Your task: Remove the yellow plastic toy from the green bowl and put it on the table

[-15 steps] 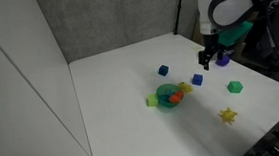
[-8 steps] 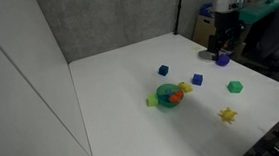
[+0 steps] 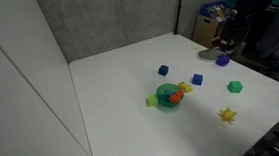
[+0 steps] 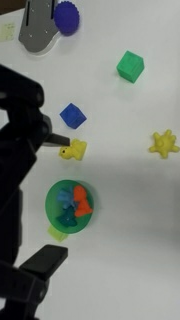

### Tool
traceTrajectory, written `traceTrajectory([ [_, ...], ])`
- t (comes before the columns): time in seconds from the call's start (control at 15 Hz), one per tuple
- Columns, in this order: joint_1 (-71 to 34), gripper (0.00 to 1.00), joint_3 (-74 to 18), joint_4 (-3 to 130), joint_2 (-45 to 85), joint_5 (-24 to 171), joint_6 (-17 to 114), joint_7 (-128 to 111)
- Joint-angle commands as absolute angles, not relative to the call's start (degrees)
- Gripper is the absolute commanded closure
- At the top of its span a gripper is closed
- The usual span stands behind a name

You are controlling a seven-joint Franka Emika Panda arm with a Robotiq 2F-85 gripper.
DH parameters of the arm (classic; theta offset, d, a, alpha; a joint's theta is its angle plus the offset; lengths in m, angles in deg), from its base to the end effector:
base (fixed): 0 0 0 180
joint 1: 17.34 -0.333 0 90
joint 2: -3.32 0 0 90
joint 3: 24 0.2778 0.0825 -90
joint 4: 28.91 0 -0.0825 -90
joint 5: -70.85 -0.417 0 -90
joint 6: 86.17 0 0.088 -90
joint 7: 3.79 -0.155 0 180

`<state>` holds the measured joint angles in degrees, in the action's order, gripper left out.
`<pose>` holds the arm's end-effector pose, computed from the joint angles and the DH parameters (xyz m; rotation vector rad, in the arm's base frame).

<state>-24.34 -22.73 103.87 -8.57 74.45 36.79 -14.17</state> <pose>0.5127 0.0690 0.3270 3.0895 -0.0061 0.0694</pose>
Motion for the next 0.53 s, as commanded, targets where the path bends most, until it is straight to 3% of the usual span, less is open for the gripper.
traceTrajectory([
  [0.0, -22.3, 0.0, -22.9, 110.7, -15.7, 69.7, 41.7, -12.7],
  [0.47, -20.1, 0.0, -22.4, 113.8, -17.9, 67.8, 41.6, -12.5],
])
